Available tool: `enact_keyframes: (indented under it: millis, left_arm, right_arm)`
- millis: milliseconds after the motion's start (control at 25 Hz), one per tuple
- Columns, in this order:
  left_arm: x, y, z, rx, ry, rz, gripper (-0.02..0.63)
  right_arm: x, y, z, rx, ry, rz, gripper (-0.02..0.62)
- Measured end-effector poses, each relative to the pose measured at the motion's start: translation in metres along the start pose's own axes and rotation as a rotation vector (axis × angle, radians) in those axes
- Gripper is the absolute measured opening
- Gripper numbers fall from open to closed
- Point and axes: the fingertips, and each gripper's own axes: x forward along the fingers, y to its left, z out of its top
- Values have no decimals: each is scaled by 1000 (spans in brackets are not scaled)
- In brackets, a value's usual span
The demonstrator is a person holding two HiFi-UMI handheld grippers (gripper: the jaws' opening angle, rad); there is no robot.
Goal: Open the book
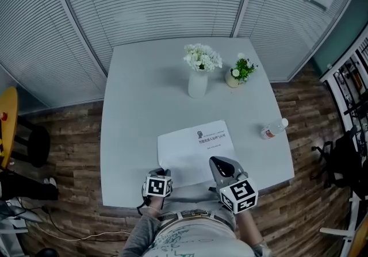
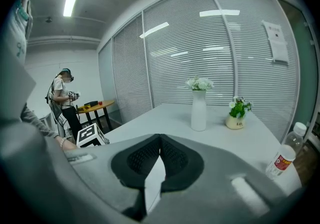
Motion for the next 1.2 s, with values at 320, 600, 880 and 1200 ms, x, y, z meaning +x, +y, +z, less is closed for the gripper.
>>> enact_keyframes:
  millis: [320, 600, 880, 1200]
  left_arm:
    - [1, 0, -1, 33, 16, -5, 32]
    - [0, 1, -2, 38, 2, -16, 32]
    - [0, 1, -1, 17, -19, -12, 34]
    - [-1, -1, -1, 6, -54, 66, 41]
  right_arm:
    - [14, 5, 2, -14, 3, 31, 2]
    - [17, 5, 0, -23, 16, 46, 2]
    - [11, -7, -3, -20, 15, 39, 2]
    - [-5, -25, -7, -28, 25, 53, 2]
